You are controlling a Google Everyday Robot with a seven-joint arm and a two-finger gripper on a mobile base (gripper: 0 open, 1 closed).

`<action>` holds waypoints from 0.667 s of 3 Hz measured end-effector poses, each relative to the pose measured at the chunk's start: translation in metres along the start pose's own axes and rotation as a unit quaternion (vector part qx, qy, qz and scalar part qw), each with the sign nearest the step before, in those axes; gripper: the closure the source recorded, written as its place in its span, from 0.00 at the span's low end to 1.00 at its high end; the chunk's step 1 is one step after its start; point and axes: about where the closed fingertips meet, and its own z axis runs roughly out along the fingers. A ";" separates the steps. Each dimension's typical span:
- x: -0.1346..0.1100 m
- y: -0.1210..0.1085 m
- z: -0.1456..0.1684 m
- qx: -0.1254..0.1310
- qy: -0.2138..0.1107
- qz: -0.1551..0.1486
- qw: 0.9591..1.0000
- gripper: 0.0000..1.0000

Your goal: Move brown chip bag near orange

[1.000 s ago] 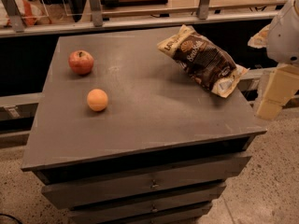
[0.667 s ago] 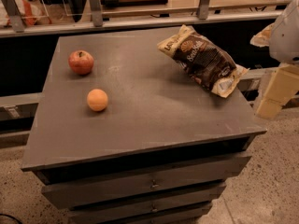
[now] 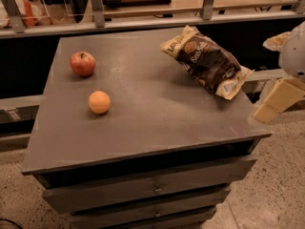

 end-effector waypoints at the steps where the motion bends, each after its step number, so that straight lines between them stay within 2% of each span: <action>1: 0.011 -0.011 0.010 0.039 -0.030 0.038 0.998 0.00; 2: 0.024 -0.025 0.010 0.080 -0.058 0.084 0.992 0.00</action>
Offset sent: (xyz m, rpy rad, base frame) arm 0.0243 -0.0524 -0.0167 0.2095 -0.1955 -0.2706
